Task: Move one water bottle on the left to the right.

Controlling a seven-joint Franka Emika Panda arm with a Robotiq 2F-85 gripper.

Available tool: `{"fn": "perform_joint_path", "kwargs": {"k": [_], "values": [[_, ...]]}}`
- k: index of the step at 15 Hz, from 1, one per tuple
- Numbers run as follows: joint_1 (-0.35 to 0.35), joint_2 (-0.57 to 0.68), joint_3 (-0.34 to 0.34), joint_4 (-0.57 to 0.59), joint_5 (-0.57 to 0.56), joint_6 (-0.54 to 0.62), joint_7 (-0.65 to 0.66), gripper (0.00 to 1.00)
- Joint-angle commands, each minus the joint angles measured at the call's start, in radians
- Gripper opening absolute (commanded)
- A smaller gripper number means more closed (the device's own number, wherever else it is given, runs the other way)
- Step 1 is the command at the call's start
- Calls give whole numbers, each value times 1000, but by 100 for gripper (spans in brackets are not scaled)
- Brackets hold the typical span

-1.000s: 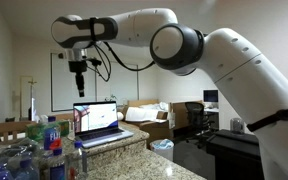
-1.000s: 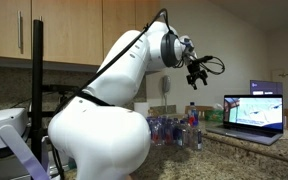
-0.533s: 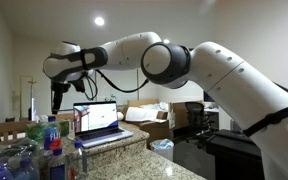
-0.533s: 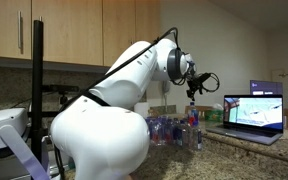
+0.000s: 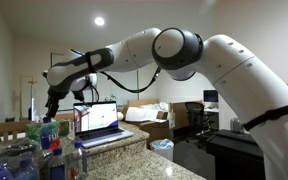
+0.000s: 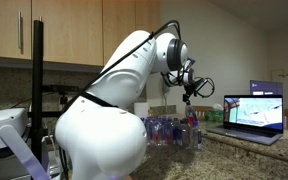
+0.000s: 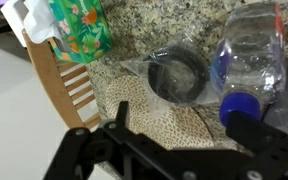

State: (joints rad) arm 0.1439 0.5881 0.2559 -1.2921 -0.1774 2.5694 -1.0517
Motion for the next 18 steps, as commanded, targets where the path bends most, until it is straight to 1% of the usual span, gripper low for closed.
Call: {"fn": "perform_joint_path", "kwargs": {"k": [1,3,4,5,6,8,9,11,12,13,14,15,16,18], "values": [[-34,-172,3,-238,7,101,18,100],[-40,-238,-10,-289,7,119,43,100],[-26,-274,-38,-293,-6,94,69,100],[-37,-308,-34,-289,6,38,56,100],[-40,-340,-37,-284,13,-22,48,100],[-42,-391,-30,-249,30,-193,28,100],[-22,-411,-47,-242,32,-293,39,100],[2,-416,-53,-190,3,-480,59,100],[-4,-415,-37,-169,-6,-556,53,100],[22,-409,-49,-154,-36,-600,74,100],[32,-395,-48,-138,-56,-632,69,100],[17,-412,-49,-157,-12,-583,41,100],[25,-407,-48,-151,-25,-608,42,100],[32,-399,-47,-148,-32,-614,43,100]]}}
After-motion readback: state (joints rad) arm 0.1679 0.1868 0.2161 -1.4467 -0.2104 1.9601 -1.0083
